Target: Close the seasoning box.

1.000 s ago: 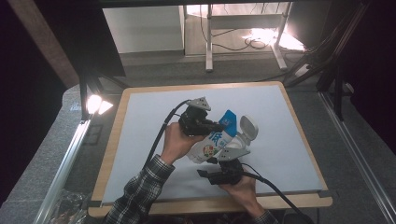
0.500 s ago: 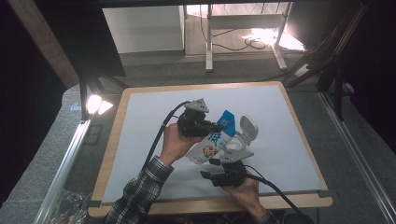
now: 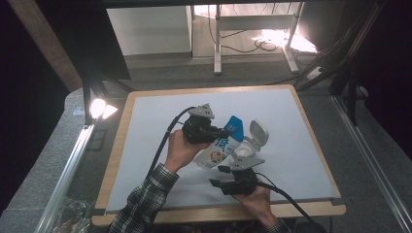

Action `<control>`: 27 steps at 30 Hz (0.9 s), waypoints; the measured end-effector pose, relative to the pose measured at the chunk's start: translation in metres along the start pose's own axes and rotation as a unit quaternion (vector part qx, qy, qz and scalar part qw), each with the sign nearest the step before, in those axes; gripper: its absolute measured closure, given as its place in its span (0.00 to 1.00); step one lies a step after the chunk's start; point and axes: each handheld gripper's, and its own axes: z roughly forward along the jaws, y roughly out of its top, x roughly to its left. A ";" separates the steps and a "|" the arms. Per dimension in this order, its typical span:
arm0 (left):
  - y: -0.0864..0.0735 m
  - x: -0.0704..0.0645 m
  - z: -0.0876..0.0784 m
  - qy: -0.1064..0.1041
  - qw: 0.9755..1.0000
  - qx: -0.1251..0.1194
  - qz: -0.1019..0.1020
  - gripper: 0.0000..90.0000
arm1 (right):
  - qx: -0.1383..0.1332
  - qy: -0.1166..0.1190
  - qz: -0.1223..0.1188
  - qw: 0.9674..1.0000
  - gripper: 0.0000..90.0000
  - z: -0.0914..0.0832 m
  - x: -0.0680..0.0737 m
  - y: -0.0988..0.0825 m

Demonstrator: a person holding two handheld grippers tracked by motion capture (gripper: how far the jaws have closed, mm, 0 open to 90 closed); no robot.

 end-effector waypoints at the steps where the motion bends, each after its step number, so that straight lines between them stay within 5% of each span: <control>1: 0.000 0.000 0.000 -0.001 1.000 0.000 0.001 0.99 | 0.000 0.000 0.000 1.000 0.44 0.000 0.000 0.000; 27: -0.020 0.006 -0.002 0.000 1.000 -0.026 0.012 0.99 | 0.018 -0.008 -0.009 1.000 0.47 0.001 -0.001 -0.004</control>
